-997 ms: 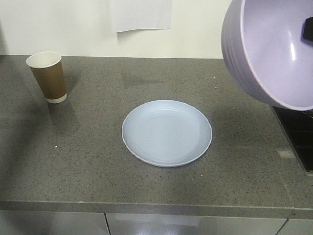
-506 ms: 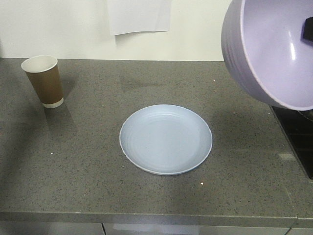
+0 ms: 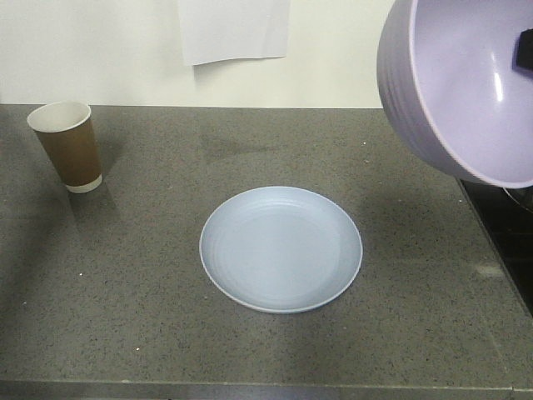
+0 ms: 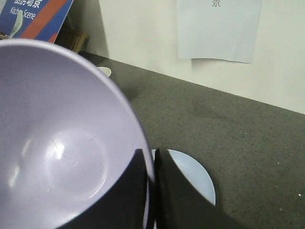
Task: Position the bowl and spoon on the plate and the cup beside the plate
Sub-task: 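Approach the counter edge and stop with the plate ahead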
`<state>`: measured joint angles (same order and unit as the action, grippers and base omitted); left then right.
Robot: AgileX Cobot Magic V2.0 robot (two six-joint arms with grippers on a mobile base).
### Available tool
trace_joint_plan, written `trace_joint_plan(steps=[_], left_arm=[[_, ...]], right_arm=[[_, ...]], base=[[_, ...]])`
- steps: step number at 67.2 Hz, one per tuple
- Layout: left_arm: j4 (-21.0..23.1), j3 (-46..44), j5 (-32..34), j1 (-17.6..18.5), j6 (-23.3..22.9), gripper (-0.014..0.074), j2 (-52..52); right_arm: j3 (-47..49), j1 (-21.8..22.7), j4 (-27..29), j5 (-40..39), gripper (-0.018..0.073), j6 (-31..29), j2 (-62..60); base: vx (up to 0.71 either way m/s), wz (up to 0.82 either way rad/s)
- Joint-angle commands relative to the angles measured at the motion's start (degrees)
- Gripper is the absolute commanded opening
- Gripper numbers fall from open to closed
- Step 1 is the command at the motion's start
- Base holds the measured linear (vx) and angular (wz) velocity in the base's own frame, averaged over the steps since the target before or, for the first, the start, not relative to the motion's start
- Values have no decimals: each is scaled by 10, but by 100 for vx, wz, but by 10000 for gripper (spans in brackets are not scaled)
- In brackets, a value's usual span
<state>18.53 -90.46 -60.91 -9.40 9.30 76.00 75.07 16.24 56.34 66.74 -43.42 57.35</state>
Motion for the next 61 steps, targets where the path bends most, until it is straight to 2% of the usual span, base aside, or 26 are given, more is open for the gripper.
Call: trace_joint_plan(steps=[1,61], left_arm=[[16,-15,30,1,0,-6,-16],[16,-15,30,1,0,-6,-16]], right_arm=[[19,2,34,-23,-6,-3,-5],[19,2,34,-23,-6,-3,-5]], base=[[4,0],[4,0]])
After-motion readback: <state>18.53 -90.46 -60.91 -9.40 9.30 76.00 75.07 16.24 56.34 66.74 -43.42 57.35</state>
